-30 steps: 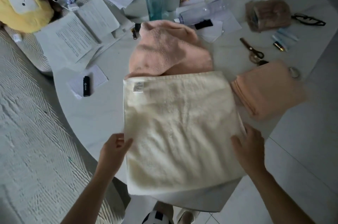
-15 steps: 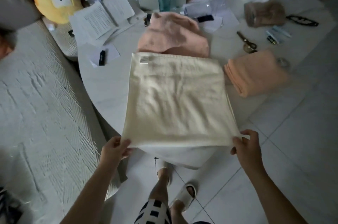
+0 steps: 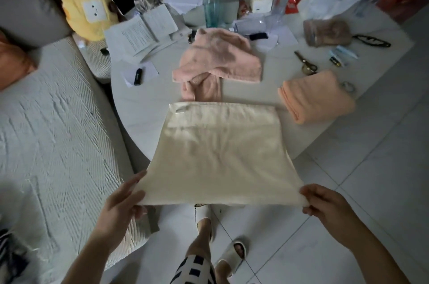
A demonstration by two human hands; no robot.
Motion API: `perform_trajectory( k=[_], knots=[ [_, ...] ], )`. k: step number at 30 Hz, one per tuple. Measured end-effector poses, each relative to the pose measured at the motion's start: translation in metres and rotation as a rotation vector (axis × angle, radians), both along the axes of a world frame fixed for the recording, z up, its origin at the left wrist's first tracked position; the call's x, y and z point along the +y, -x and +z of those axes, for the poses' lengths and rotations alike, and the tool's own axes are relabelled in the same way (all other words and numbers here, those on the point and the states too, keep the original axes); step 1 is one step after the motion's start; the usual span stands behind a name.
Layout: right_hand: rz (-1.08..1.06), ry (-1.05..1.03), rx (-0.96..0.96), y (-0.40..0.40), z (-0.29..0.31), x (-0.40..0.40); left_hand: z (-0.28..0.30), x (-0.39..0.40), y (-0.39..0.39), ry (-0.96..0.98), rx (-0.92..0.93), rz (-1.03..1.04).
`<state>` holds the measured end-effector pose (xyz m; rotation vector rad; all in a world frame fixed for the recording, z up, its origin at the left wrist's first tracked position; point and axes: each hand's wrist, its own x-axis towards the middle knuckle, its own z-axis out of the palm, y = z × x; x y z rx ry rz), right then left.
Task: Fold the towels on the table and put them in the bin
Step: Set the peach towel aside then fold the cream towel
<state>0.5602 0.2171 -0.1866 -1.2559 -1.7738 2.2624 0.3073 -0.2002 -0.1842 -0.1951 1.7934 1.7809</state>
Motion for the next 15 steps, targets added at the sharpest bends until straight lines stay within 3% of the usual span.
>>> perform_trajectory(
  k=[4, 7, 13, 15],
  knots=[
    [0.041, 0.08, 0.078, 0.017, 0.013, 0.012, 0.011, -0.001, 0.031, -0.142, -0.128, -0.13],
    [0.107, -0.248, -0.046, 0.052, 0.016, 0.022, 0.015, 0.02, 0.055, 0.137, 0.072, -0.293],
    [0.103, -0.674, -0.145, 0.155, 0.008, 0.062, 0.0, 0.092, 0.139, 0.567, 0.401, -0.185],
    [0.11, -0.787, -0.181, 0.188, 0.0, 0.079, -0.006, 0.116, 0.166, 0.596, 0.451, -0.185]
  ],
)
